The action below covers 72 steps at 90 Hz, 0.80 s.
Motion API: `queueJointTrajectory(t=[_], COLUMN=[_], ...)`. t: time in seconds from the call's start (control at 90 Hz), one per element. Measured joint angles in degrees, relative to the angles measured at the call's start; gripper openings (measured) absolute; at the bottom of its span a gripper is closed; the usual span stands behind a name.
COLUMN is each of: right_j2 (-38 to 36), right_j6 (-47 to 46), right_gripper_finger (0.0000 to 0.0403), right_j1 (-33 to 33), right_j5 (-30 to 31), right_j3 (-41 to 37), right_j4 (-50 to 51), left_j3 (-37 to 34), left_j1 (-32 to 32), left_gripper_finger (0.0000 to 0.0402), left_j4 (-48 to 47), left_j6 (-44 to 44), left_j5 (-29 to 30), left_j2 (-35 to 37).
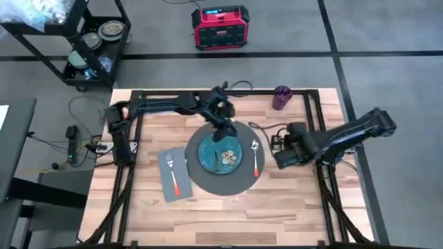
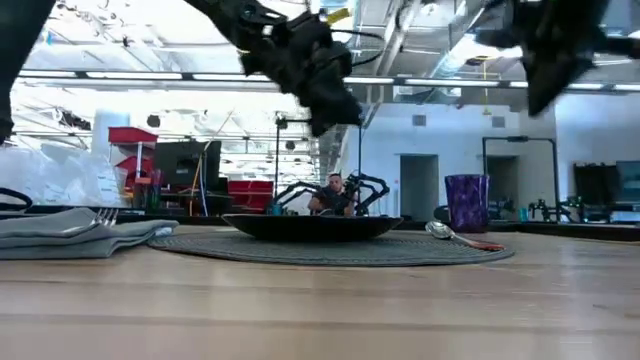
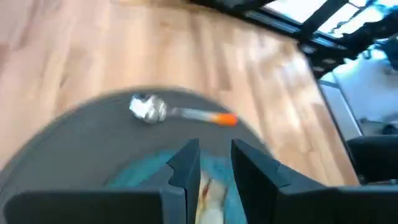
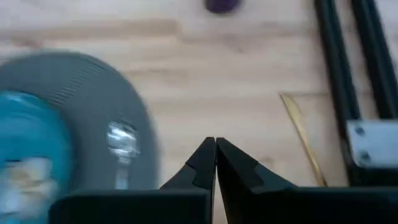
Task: Set table place
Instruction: Put the gold knife on the gray placemat
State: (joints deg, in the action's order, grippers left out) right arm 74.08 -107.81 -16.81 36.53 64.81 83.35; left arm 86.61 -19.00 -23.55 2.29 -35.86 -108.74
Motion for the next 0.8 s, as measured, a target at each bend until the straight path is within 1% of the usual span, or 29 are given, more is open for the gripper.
queueJointTrajectory(t=[0.056,0.178,0.267,0.356,0.467,0.556,0.644,0.722,0.8], right_j2=[-1.2,-2.3,-2.5,-2.6,-2.8,-3.7,-4.7,-5.6,-6.2], right_j6=[0.9,1.4,1.4,1.4,1.3,1.3,1.4,1.4,2.5], right_gripper_finger=[0.0000,0.0000,0.0000,0.0000,0.0000,0.0000,0.0000,0.0000,0.0000], right_j1=[0.5,1.0,1.3,1.3,1.6,2.0,2.6,3.1,3.2], right_j5=[1.0,2.0,1.9,1.8,1.6,1.7,2.5,3.5,4.2], right_j3=[0.1,0.1,0.1,0.1,0.1,0.2,1.0,1.7,2.1], right_j4=[0.0,1.6,2.9,4.5,5.6,5.4,5.3,5.4,5.3], left_j3=[4.0,13.2,20.7,28.0,36.4,41.9,44.8,45.2,45.3], left_j1=[0.8,2.1,3.0,3.6,3.9,4.1,4.2,4.2,4.5], left_gripper_finger=[0.0075,0.0075,0.0075,0.0075,0.0075,0.0075,0.0075,0.0075,0.0075], left_j4=[-1.4,-2.0,-2.2,-2.9,-0.5,4.8,14.1,25.3,40.6], left_j6=[0.1,0.0,-0.5,-1.5,-3.1,-5.4,-10.6,-16.0,-22.6], left_j5=[-0.6,-5.6,-8.4,-10.0,-12.0,-12.2,-12.3,-12.3,-12.3], left_j2=[-3.1,-10.4,-15.6,-20.9,-27.1,-31.3,-34.8,-37.3,-40.2])
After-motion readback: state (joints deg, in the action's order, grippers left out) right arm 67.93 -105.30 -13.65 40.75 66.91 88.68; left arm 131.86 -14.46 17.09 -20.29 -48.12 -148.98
